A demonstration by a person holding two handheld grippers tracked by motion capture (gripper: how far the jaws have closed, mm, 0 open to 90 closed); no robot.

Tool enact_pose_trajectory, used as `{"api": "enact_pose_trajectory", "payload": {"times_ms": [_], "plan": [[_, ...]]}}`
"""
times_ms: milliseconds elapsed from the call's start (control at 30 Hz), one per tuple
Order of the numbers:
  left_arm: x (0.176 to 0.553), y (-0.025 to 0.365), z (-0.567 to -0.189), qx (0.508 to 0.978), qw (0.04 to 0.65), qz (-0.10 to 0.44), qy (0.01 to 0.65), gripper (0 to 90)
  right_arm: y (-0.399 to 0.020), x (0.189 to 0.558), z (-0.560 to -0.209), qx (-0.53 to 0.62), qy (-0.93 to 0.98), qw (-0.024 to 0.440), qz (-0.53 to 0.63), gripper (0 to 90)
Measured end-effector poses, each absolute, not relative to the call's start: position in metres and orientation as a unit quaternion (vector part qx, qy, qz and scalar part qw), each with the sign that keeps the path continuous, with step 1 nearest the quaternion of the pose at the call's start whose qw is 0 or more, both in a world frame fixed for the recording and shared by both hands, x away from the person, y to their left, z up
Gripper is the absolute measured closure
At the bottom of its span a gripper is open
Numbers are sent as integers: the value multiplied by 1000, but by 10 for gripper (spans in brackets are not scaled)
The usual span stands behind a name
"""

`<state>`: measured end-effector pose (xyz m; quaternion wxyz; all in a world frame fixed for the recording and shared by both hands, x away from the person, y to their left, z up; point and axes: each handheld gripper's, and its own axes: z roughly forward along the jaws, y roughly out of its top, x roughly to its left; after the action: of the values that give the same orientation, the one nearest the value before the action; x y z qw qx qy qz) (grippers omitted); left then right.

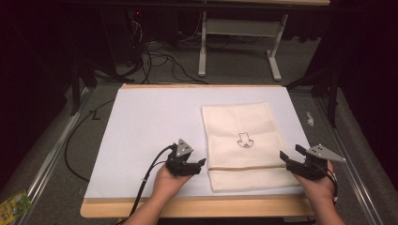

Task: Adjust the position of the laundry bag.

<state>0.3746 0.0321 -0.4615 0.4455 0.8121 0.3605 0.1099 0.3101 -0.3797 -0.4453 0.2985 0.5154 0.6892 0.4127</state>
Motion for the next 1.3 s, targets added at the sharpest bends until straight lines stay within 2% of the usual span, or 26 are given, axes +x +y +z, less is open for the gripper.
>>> {"api": "enact_pose_trajectory", "payload": {"times_ms": [67,100,133,200,233,300,367,400,533,667,933,1167,1233,1300], "plan": [[394,8,-465,807,448,100,372,429,-380,308,-445,518,688,296,414,312],[394,8,-465,807,448,100,372,439,-380,308,-445,518,688,296,414,312],[406,-10,-468,817,413,98,391,452,-378,307,-445,516,688,295,416,316],[411,-16,-470,819,404,97,396,445,-378,307,-444,512,690,298,416,316],[412,-21,-471,818,400,100,401,475,-378,307,-443,512,689,297,418,317],[414,-26,-473,819,396,97,403,567,-378,307,-443,511,688,296,422,319],[414,-29,-474,824,390,106,396,737,-379,308,-444,509,690,292,423,332],[414,-28,-475,825,390,110,395,871,-380,311,-444,510,691,291,423,339],[418,-17,-476,814,402,107,405,886,-383,314,-445,516,686,285,427,342],[420,18,-472,795,404,129,434,887,-382,312,-445,512,690,281,428,352],[423,61,-474,779,395,148,463,884,-379,314,-446,512,692,276,426,351],[415,72,-479,776,400,152,463,864,-374,315,-448,508,700,271,423,357],[413,74,-477,777,402,151,460,807,-374,316,-449,506,703,267,422,380],[408,82,-468,766,423,151,460,638,-372,316,-450,500,707,261,426,398]]}}
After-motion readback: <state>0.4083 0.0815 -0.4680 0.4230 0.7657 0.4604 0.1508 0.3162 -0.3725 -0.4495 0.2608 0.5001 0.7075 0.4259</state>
